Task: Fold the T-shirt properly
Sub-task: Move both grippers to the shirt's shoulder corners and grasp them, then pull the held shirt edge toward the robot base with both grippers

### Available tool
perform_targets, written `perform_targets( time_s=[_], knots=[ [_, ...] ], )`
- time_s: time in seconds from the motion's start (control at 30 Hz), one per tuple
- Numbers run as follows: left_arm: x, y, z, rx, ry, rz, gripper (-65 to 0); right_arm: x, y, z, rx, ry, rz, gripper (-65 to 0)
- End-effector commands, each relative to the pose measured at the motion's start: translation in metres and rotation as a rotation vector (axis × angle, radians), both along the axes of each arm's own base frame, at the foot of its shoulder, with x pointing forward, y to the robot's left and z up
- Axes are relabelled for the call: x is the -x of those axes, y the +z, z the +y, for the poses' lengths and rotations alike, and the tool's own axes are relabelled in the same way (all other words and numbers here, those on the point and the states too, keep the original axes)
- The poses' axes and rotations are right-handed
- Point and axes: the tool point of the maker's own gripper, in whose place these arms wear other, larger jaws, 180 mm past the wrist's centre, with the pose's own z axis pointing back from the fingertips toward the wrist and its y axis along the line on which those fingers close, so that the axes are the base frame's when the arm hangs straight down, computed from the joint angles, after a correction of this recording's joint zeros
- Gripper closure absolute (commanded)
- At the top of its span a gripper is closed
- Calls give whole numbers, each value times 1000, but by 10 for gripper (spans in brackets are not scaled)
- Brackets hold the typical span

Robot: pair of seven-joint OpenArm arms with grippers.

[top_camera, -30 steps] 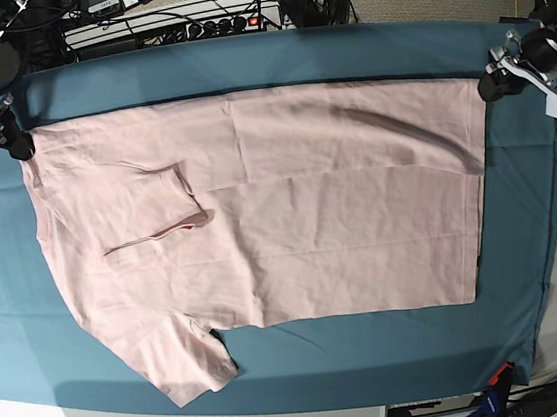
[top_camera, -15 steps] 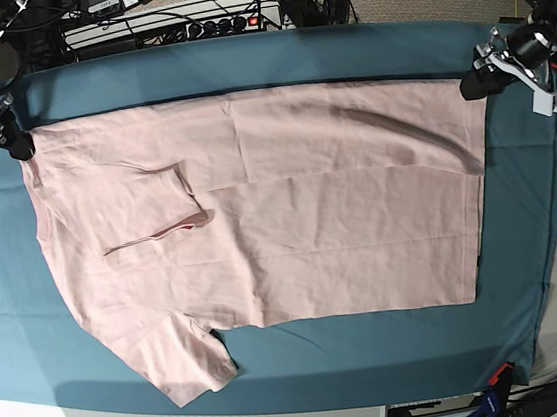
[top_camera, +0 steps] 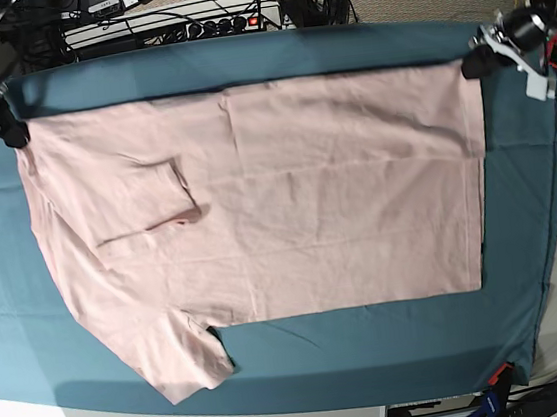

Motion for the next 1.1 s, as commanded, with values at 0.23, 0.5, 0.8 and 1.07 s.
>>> perform_targets(
  time_s=[0.23,0.5,0.8,1.07],
  knots=[
    [16,15,-9,-11,-58,-12,0,16,22,-27,79,20,23,0],
    [34,8,-11,-7,-63,34,0,35,16,-28,83,27,77,0],
    [40,6,-11,-6,-63,49,0,48,10,-28,81,31,116,0],
    [43,4,-11,-48,-121,32,-259,48,11,-28,83,29,113,-121]
  ],
)
